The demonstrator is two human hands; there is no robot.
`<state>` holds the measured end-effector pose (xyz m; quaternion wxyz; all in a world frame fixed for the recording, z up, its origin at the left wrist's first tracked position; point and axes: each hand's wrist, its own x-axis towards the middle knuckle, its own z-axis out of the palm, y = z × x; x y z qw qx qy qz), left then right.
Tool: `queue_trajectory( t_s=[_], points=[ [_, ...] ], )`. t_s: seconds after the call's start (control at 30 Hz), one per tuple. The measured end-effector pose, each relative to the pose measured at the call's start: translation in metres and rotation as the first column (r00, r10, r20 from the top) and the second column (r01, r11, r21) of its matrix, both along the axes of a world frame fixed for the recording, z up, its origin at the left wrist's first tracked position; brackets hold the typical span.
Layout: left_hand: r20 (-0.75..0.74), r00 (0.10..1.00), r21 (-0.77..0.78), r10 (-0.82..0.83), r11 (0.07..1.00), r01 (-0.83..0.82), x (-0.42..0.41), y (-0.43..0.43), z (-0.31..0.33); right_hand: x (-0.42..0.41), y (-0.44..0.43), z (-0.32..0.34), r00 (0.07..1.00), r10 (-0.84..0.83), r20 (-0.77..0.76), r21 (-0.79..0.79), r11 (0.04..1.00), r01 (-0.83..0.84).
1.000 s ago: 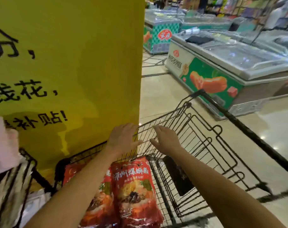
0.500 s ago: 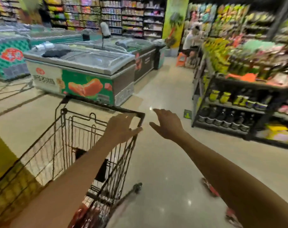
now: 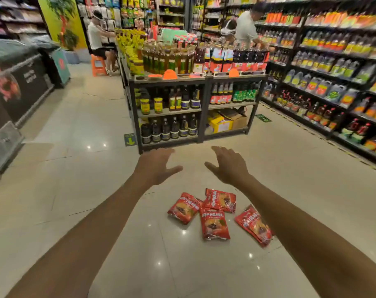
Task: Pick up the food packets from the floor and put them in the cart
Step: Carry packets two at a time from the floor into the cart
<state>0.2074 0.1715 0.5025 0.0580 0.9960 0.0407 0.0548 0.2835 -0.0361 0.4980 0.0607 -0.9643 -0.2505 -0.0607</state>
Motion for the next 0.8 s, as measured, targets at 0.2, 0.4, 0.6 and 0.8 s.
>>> queue_trajectory(
  t_s=[0.2, 0.4, 0.6, 0.8],
  points=[
    [-0.135, 0.989, -0.009, -0.062, 0.998, 0.061, 0.104, -0.047, -0.034, 0.079, -0.062, -0.036, 0.984, -0.139, -0.112, -0.051, 0.990, 0.134],
    [-0.244, 0.963, -0.017, -0.112, 0.994, 0.111, 0.223, -0.051, -0.084, 0.180, -0.071, -0.082, 0.951, -0.226, -0.210, -0.095, 0.973, 0.210],
    [-0.351, 0.919, -0.036, -0.181, 0.983, 0.180, 0.367, -0.040, -0.148, 0.308, -0.053, -0.144, 0.905, -0.302, -0.299, -0.116, 0.953, 0.279],
    [-0.483, 0.850, -0.009, -0.212, 0.971, 0.237, 0.484, -0.026, -0.242, 0.405, -0.045, -0.242, 0.832, -0.355, -0.426, -0.151, 0.935, 0.321]
  ],
)
